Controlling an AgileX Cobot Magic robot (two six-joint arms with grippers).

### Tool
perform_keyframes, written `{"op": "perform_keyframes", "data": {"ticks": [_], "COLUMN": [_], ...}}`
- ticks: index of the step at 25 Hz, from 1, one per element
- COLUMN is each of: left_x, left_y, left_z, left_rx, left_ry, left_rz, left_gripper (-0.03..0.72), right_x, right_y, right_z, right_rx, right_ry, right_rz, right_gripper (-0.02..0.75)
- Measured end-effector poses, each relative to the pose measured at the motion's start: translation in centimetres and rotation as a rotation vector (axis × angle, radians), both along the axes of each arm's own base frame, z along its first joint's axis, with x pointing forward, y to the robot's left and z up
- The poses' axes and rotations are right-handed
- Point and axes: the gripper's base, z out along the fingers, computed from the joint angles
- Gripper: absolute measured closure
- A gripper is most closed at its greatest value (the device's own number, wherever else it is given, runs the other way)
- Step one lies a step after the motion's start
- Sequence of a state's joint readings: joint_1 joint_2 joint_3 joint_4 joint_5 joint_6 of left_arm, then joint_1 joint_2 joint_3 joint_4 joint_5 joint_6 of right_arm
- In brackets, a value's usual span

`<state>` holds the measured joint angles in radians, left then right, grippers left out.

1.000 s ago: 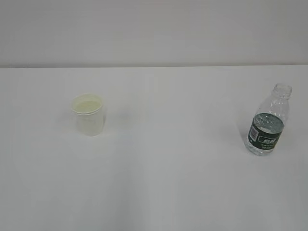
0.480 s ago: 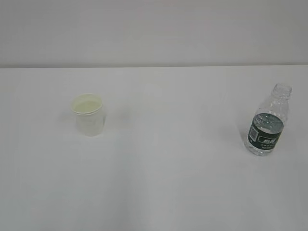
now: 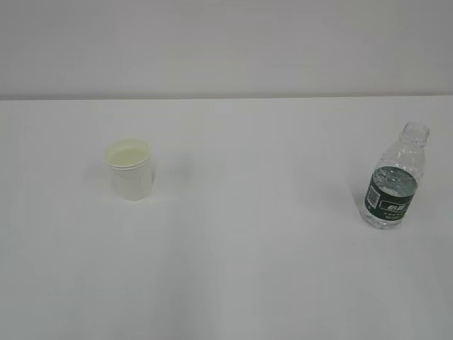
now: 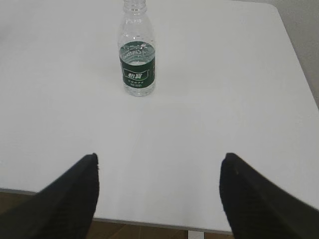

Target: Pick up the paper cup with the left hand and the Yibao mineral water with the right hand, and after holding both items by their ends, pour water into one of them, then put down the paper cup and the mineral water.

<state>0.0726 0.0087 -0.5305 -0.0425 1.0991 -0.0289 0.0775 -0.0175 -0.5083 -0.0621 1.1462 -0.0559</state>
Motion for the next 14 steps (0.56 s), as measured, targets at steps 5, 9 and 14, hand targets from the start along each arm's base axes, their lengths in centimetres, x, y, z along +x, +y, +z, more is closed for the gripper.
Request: {"op": "perform_keyframes", "data": {"ticks": [5,9,14], "left_x": [-0.02,-0.02,-0.03], "left_y": [0.0,0.0,0.0], "left_z": [-0.03,-0.04,-0.05], "left_rx": [0.001,0.001,0.001], "left_ry": [0.004,0.005,0.007], "left_rz": [-0.001,-0.001,-0.001], "left_gripper": [0.293,0.295,0.295], "right_x": [0.01,0.01,0.01], "right_y": [0.0,0.0,0.0], "right_z": [0.01,0.02,0.02], "right_rx": [0.0,0.0,0.0], "right_ry": [-0.001,-0.002,-0.002], "right_rz": [0.0,0.0,0.0], "right_gripper": [0.167,0.167,0.167]}}
